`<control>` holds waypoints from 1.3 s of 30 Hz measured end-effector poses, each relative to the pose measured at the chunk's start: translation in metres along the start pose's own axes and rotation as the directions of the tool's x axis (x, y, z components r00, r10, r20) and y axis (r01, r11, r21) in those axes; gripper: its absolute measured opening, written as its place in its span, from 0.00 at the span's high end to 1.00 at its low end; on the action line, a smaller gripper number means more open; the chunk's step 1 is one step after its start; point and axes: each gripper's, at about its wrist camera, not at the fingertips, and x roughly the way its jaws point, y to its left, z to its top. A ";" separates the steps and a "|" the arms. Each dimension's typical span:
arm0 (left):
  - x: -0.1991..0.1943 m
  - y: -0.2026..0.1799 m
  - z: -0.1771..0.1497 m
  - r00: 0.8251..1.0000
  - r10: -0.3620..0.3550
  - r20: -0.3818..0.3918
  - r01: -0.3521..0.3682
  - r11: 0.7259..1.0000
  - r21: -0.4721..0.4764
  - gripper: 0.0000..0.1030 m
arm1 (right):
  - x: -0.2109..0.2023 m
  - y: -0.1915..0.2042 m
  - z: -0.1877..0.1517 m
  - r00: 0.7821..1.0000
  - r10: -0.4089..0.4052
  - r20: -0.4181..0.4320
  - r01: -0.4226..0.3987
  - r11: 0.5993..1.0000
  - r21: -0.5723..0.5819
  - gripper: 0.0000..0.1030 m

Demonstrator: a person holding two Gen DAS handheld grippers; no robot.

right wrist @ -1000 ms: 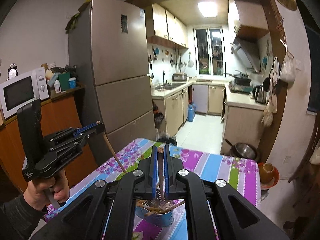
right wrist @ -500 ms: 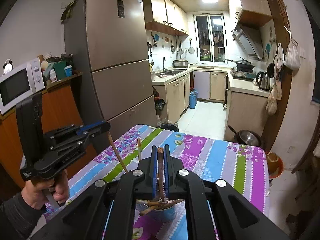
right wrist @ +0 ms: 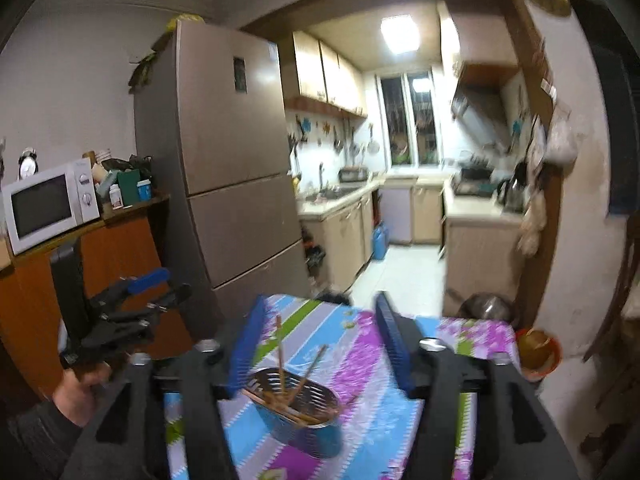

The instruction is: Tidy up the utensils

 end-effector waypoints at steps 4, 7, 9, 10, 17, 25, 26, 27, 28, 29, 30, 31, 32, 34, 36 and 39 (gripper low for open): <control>-0.047 0.009 -0.022 0.995 0.065 0.072 -0.068 0.997 0.036 0.15 | -0.053 0.006 -0.034 0.996 -0.051 0.073 0.054 0.998 -0.038 0.16; -0.078 0.008 -0.042 0.991 0.093 0.098 -0.099 0.993 0.057 0.06 | -0.084 0.012 -0.073 0.989 -0.103 0.110 0.108 0.993 -0.045 0.05; -0.095 0.004 -0.059 0.991 0.099 0.090 -0.104 0.993 0.056 0.06 | -0.099 0.019 -0.105 0.984 -0.128 0.120 0.133 0.991 -0.033 0.05; -0.101 0.000 -0.065 0.992 0.098 0.085 -0.103 0.993 0.055 0.06 | -0.102 0.023 -0.115 0.983 -0.138 0.120 0.142 0.989 -0.028 0.05; -0.124 -0.021 -0.114 0.994 0.105 0.012 -0.105 0.994 -0.002 0.05 | -0.115 0.055 -0.176 0.975 -0.176 0.138 0.169 0.984 0.062 0.05; -0.138 -0.025 -0.140 0.998 0.063 -0.032 -0.066 0.992 -0.110 0.05 | -0.109 0.092 -0.197 0.975 -0.182 0.127 0.176 0.983 0.057 0.05; -0.140 -0.027 -0.141 0.997 0.067 -0.027 -0.070 0.991 -0.110 0.05 | -0.107 0.097 -0.198 0.976 -0.181 0.121 0.177 0.983 0.048 0.05; -0.142 -0.028 -0.140 0.998 0.065 -0.022 -0.067 0.992 -0.102 0.05 | -0.106 0.100 -0.199 0.977 -0.180 0.118 0.177 0.983 0.043 0.05; -0.144 -0.029 -0.141 0.998 0.066 -0.020 -0.068 0.993 -0.099 0.05 | -0.104 0.104 -0.199 0.977 -0.183 0.113 0.180 0.983 0.037 0.05; -0.146 -0.029 -0.140 0.998 0.067 -0.014 -0.068 0.993 -0.100 0.05 | -0.104 0.108 -0.200 0.976 -0.187 0.115 0.184 0.982 0.034 0.05; -0.148 -0.030 -0.139 0.998 0.064 -0.010 -0.065 0.993 -0.100 0.05 | -0.104 0.111 -0.200 0.974 -0.193 0.122 0.191 0.981 0.032 0.05; -0.150 -0.031 -0.138 0.998 0.062 -0.006 -0.062 0.993 -0.099 0.05 | -0.104 0.114 -0.200 0.971 -0.202 0.127 0.200 0.979 0.031 0.05; -0.152 -0.032 -0.139 0.998 0.061 -0.003 -0.061 0.993 -0.097 0.05 | -0.105 0.116 -0.200 0.970 -0.205 0.131 0.203 0.979 0.030 0.05; -0.157 -0.033 -0.138 0.998 0.059 0.004 -0.058 0.994 -0.091 0.05 | -0.105 0.119 -0.199 0.971 -0.201 0.132 0.198 0.980 0.034 0.05; -0.159 -0.035 -0.138 0.999 0.052 0.008 -0.051 0.995 -0.087 0.05 | -0.105 0.120 -0.200 0.970 -0.201 0.134 0.198 0.980 0.036 0.05; -0.160 -0.040 -0.138 0.999 0.047 0.011 -0.046 0.996 -0.079 0.05 | -0.105 0.121 -0.200 0.970 -0.202 0.133 0.199 0.979 0.038 0.05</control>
